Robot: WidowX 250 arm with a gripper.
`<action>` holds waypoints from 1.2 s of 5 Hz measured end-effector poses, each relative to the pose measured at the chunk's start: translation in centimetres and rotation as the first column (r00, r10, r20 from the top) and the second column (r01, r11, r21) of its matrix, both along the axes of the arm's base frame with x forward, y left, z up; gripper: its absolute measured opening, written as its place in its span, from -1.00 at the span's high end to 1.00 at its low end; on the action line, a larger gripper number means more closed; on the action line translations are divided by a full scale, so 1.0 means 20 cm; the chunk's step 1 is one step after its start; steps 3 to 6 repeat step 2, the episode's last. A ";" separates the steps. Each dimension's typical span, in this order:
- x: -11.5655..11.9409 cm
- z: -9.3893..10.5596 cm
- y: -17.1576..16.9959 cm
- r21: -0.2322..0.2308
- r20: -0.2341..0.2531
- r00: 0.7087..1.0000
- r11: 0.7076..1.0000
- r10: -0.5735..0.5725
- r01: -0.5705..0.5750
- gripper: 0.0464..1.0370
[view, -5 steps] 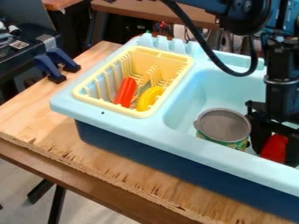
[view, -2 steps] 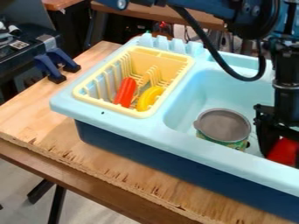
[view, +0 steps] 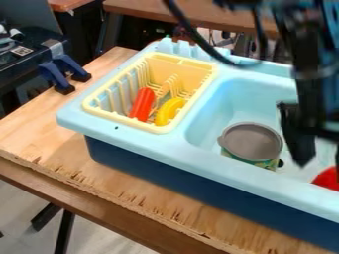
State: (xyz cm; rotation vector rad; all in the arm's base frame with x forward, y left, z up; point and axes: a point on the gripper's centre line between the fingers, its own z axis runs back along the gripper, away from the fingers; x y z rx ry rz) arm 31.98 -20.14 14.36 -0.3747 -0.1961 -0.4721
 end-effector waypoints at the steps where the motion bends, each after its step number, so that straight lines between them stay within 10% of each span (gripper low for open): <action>1: -0.03 0.17 -0.01 -0.094 0.065 0.998 0.995 -0.028 0.034 -0.93; 6: -0.03 0.19 -0.01 -0.093 0.062 0.998 0.995 -0.033 0.038 -0.93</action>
